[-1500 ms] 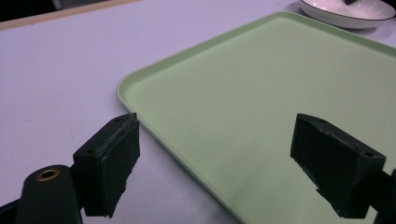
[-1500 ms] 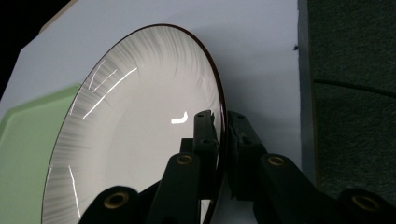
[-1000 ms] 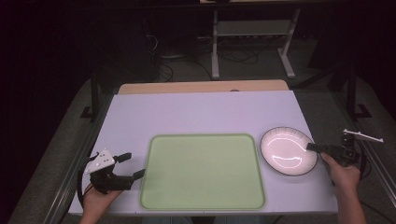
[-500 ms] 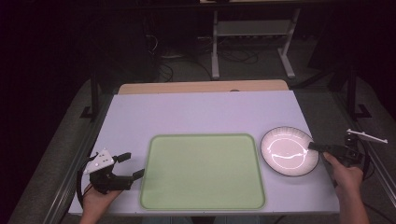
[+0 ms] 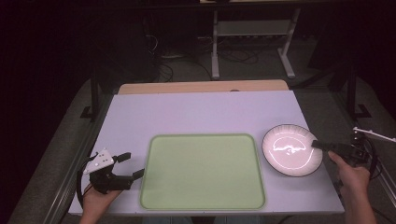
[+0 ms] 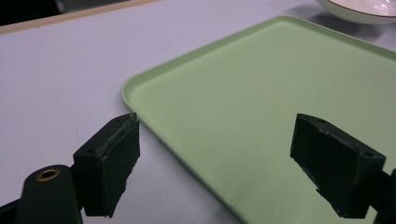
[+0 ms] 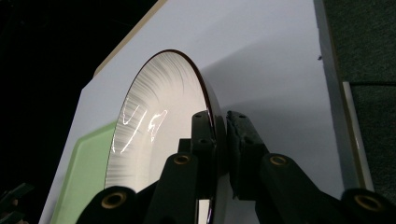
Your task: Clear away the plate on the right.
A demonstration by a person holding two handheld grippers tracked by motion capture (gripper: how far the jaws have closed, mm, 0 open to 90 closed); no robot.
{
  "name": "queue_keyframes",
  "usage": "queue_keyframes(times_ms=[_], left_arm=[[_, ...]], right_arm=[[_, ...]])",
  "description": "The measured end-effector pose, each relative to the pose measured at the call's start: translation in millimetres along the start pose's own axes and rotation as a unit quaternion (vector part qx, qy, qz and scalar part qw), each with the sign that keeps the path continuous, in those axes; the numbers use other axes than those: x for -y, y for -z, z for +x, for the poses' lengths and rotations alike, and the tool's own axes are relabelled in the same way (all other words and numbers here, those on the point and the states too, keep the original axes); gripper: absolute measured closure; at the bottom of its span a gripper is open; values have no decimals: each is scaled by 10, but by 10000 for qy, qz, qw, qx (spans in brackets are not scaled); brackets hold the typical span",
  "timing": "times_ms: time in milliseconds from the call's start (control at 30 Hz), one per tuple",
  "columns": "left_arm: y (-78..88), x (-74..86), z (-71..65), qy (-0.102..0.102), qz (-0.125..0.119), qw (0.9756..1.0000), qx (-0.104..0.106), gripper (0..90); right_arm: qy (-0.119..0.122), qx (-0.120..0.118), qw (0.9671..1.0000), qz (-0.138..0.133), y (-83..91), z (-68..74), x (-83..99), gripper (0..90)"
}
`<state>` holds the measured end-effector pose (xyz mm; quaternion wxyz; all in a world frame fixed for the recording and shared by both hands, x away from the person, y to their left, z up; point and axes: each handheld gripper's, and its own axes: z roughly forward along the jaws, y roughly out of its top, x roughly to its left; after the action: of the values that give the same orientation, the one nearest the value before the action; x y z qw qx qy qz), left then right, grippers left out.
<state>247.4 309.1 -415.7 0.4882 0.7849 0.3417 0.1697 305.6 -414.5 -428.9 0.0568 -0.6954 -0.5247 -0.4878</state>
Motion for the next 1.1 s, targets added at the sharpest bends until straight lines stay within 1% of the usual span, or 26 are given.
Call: queue_keyframes(times_ms=[67,100,133,200,233,333,367,467,500,533,567,600,633,767,800,867,900,933,1100], left_arm=[[1,0,1,10,-6,10000,-3,156],[1,0,1,10,-6,10000,-3,156],[1,1,2,12,-8,10000,-3,156],[1,1,2,12,-9,10000,-4,156],[2,1,2,17,-15,10000,-7,156],[5,1,4,16,-21,10000,-12,156],[8,1,7,13,-20,10000,-14,156],[10,0,7,12,-22,10000,-17,156],[11,-1,7,10,-24,10000,-22,156],[11,-1,7,10,-24,10000,-22,156],[12,-1,8,12,-26,10000,-19,156],[12,-1,8,12,-27,10000,-21,156],[14,-2,9,6,-34,10000,-23,156],[17,-2,11,11,-41,10000,-28,156],[17,-2,11,11,-41,10000,-28,156],[16,-1,14,12,-35,10000,-24,156],[16,-1,14,12,-35,10000,-24,156],[15,0,17,8,-31,10000,-24,156],[13,1,21,11,-33,10000,-29,156]], right_arm=[[47,-29,10000,-45,34,48,4,813],[47,-29,10000,-45,34,48,4,813],[71,-74,9999,-60,51,76,7,812],[64,-97,9999,-55,59,91,8,813],[80,-150,9998,-55,69,121,10,812],[114,-174,9998,-57,76,156,12,812],[165,-206,9996,-40,81,202,14,812],[202,-234,9995,-31,82,240,18,812],[258,-288,9992,-22,79,295,24,812],[258,-288,9992,-22,79,295,24,812],[290,-336,9990,-11,75,340,33,812],[290,-336,9990,-11,75,340,33,812],[339,-384,9987,23,67,395,46,812],[435,-474,9979,115,19,503,69,812],[435,-474,9979,115,19,503,69,812],[515,-532,9971,174,-18,592,75,812],[515,-532,9971,174,-18,592,75,812],[562,-568,9966,207,-46,647,74,812],[652,-648,9954,279,-116,768,71,811]])
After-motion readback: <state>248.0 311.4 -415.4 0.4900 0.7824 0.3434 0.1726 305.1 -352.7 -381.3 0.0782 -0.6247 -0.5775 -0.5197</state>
